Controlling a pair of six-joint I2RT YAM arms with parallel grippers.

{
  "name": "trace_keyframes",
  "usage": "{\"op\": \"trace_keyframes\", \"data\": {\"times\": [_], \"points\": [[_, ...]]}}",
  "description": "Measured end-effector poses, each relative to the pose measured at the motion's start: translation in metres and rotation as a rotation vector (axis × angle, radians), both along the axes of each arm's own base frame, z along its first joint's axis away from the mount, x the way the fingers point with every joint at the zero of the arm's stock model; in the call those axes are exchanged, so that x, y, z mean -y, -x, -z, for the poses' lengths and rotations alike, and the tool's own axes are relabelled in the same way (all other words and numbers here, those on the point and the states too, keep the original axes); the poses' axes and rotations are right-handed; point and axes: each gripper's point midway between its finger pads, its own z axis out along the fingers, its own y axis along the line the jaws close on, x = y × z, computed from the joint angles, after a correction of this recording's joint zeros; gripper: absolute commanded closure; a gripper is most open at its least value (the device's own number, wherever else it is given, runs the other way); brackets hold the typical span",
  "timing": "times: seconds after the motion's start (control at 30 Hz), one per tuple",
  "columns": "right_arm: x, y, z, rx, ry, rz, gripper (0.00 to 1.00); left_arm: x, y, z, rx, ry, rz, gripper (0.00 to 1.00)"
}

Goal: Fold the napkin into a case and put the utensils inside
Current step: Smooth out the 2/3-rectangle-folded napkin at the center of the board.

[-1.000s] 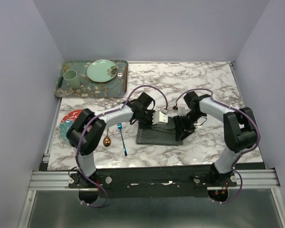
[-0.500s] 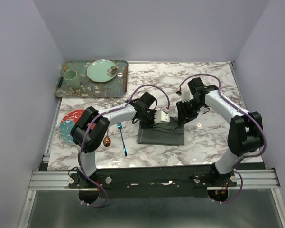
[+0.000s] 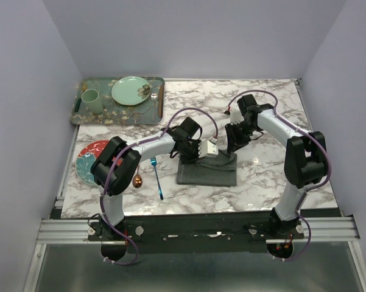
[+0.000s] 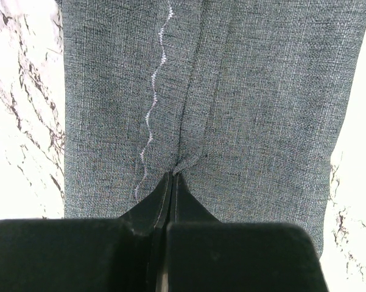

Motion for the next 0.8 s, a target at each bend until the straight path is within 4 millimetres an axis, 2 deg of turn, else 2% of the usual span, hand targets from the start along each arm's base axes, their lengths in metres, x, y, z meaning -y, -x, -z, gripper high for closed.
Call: {"op": "trace_keyframes", "data": {"times": [0.03, 0.1, 0.27, 0.37, 0.47, 0.8], "points": [[0.0, 0.003, 0.002, -0.008, -0.002, -0.003, 0.41, 0.0, 0.0, 0.0, -0.001, 0.0, -0.002, 0.97], [0.001, 0.012, 0.004, -0.036, -0.008, 0.002, 0.36, 0.0, 0.0, 0.0, -0.002, -0.001, -0.006, 0.97], [0.009, 0.039, -0.002, -0.093, -0.051, 0.047, 0.32, 0.0, 0.0, 0.0, -0.005, -0.002, -0.014, 0.97], [0.015, 0.046, -0.006, -0.119, -0.089, 0.096, 0.32, 0.0, 0.0, 0.0, -0.005, -0.002, -0.014, 0.97], [0.015, 0.053, -0.001, -0.17, -0.117, 0.14, 0.32, 0.0, 0.0, 0.0, -0.005, -0.003, -0.014, 0.97], [0.001, 0.044, 0.014, -0.255, -0.197, 0.226, 0.34, -0.001, 0.0, 0.0, -0.005, -0.003, -0.013, 0.97]]}}
